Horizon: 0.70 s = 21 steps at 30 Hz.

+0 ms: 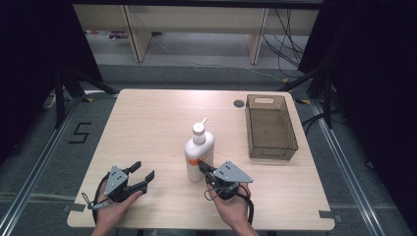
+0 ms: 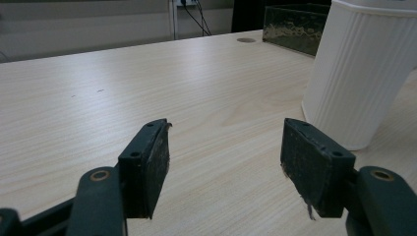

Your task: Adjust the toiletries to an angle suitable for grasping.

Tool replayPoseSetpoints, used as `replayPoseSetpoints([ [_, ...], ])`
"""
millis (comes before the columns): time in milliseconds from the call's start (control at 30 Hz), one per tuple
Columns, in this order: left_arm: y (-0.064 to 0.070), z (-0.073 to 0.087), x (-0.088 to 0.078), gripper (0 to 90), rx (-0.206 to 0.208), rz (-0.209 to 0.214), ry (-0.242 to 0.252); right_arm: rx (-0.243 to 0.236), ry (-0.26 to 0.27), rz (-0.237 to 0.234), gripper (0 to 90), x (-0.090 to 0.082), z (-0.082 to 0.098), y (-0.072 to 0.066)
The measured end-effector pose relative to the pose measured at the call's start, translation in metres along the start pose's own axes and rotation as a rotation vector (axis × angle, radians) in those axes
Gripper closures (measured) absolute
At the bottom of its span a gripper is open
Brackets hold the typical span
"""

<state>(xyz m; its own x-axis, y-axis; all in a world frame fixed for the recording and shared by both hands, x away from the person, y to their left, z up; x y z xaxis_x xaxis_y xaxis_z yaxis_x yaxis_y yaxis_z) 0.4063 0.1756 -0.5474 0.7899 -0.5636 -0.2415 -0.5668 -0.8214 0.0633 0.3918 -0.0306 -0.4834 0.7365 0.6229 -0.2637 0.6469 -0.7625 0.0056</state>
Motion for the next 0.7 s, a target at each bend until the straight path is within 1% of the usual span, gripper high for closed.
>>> replayPoseSetpoints([
  [33, 0.000, 0.000, 0.000, 35.0, 0.001, 0.000, 0.000, 0.015, 0.001, -0.015, 90.0, 0.002, -0.001, -0.003],
  [67, 0.000, 0.000, 0.000, 35.0, -0.001, 0.000, 0.000, 0.021, -0.008, -0.010, 90.0, 0.003, -0.001, -0.004],
  [133, 0.000, 0.000, 0.000, 35.0, 0.000, 0.001, -0.001, 0.018, -0.005, -0.010, 90.0, 0.005, -0.002, -0.005],
  [167, 0.000, 0.000, 0.000, 35.0, 0.000, 0.001, -0.001, 0.020, -0.014, 0.000, 90.0, 0.006, -0.002, -0.006],
  [233, 0.000, 0.000, 0.000, 35.0, -0.001, 0.000, -0.001, 0.019, 0.000, -0.010, 90.0, 0.010, -0.003, -0.008],
  [300, 0.000, 0.000, 0.000, 35.0, -0.003, 0.001, 0.001, 0.026, 0.000, -0.005, 90.0, 0.012, -0.004, -0.008],
  [333, 0.000, 0.000, 0.000, 34.9, -0.005, 0.001, 0.006, 0.030, -0.015, 0.007, 90.0, 0.011, -0.004, -0.008],
  [367, 0.000, 0.000, 0.000, 35.0, -0.005, 0.001, 0.006, 0.030, -0.015, 0.007, 90.0, 0.011, -0.004, -0.008],
  [400, 0.000, 0.000, 0.000, 35.0, -0.005, 0.002, 0.003, 0.021, -0.006, -0.007, 90.0, 0.015, -0.005, -0.010],
  [500, 0.000, 0.000, 0.000, 34.9, -0.003, 0.001, 0.001, 0.033, -0.013, 0.009, 90.0, 0.016, -0.006, -0.010],
  [533, 0.000, 0.000, 0.000, 35.0, -0.002, 0.001, 0.001, 0.023, -0.013, 0.003, 90.0, 0.017, -0.007, -0.009],
  [567, 0.000, 0.000, 0.000, 35.0, -0.002, 0.001, 0.001, 0.023, -0.013, 0.003, 90.0, 0.017, -0.007, -0.009],
  [600, 0.000, 0.000, 0.000, 34.9, -0.002, 0.001, 0.000, 0.033, -0.007, 0.002, 90.0, 0.018, -0.008, -0.010],
  [633, 0.000, 0.000, 0.000, 35.0, -0.002, 0.001, 0.000, 0.021, -0.010, 0.008, 90.0, 0.018, -0.008, -0.009],
  [667, 0.000, 0.000, 0.000, 35.0, -0.002, 0.001, -0.001, 0.030, -0.009, 0.005, 90.0, 0.019, -0.009, -0.010],
  [700, 0.000, 0.000, 0.000, 35.0, -0.001, 0.001, -0.001, 0.022, -0.006, 0.005, 90.0, 0.019, -0.010, -0.010],
])
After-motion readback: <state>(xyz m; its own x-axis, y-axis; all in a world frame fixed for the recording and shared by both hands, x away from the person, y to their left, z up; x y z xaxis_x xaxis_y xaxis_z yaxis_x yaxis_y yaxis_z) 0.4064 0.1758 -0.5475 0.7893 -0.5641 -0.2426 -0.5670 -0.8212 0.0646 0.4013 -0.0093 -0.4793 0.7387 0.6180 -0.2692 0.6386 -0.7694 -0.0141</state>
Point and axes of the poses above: each handheld gripper's, and its own axes: x roughly forward along the jaws, z roughly out of its underside, y roughly to its right, the point moved 10 cm from there along x, roughly forward along the jaws, and after that the axes turned 3 degrees about z, right-handed, at the moved point
